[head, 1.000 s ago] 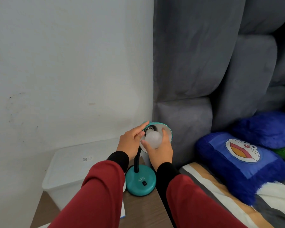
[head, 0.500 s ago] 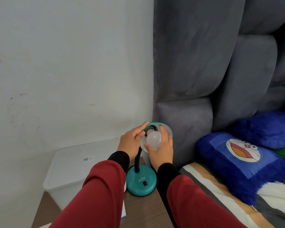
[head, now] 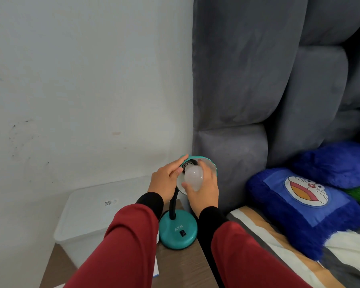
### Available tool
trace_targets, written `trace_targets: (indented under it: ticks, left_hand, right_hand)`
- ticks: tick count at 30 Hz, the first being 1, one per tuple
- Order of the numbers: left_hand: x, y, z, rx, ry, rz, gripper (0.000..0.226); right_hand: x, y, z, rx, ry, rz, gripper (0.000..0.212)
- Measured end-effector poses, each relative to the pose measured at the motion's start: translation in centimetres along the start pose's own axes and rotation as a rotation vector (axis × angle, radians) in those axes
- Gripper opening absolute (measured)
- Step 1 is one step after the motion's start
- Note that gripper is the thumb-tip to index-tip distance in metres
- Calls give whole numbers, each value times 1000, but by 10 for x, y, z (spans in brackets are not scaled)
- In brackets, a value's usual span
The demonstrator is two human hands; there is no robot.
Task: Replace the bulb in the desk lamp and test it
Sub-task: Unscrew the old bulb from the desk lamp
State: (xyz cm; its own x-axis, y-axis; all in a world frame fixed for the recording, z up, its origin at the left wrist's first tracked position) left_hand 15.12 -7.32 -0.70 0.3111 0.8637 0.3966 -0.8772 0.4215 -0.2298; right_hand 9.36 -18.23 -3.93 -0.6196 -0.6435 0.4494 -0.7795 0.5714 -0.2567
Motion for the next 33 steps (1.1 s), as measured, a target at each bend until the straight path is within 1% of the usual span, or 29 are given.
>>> trace_targets:
  ticks: [2,3,5,8,10,11,12,14,16,18,20,23,25,33]
  left_hand:
    - [0,0,0,-2,3,-6,40]
    - [-1,0,0,-1,3,-6,40]
    - [0,0,1,-2,4,-1,40]
    - [0,0,1,-2,13,1,40]
    - [0,0,1,2,22,2,40]
    - [0,1,1,3,26,3,40]
    - [0,1,1,3,28,5,40]
    - [0,1,1,7,35,7,40]
    - [-1,1,1,10,39,3,40]
    - [-1,1,1,8,29,4,40]
    - [-1,0,1,6,23,7,40]
    - [0,0,-1,8,17,15,40]
    - [0,0,-1,4,14,18,40]
    - [1,0,5,-13,-92,-2,39]
  right_hand:
    - [-1,0,8,-93,-66,-6,80]
    - [-3,-1,13,-133,-87,-18,79]
    - [-3,0,9,-90,-43,-32,70]
    - [-2,1,0,-3,-14,-9,75]
    - [-2,1,3,-52,-44,-30,78]
    - [-4,0,6,-86,-53,-44,77]
    - [-5,0,6,-83,-33,-56,72]
    - [-5,1,-1,9,47,-54,66]
    - [-5,3,-8,69,84,-37,69]
    - [-3,2,-2,-14,35,-36,72]
    - [-6,1,5,-96,21,-66,69]
    - [-5,1,2,-45,96,-80,59]
    - [-1,2,0,-21,109,-67,58]
    - [12,7,-1,-56,147,-75,57]
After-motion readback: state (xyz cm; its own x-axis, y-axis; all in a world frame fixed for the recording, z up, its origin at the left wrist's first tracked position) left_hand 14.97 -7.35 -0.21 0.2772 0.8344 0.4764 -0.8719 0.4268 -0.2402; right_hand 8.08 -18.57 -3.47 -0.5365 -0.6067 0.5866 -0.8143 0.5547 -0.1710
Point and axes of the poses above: each hand's wrist, its own y-axis away from the middle knuckle, its own x-axis out of the back of the hand, z = x × y, the point moved 9 cm from there along -y, towards the middle knuckle, and after that the axes turned 6 degrees about y, right-handed, at the moved point
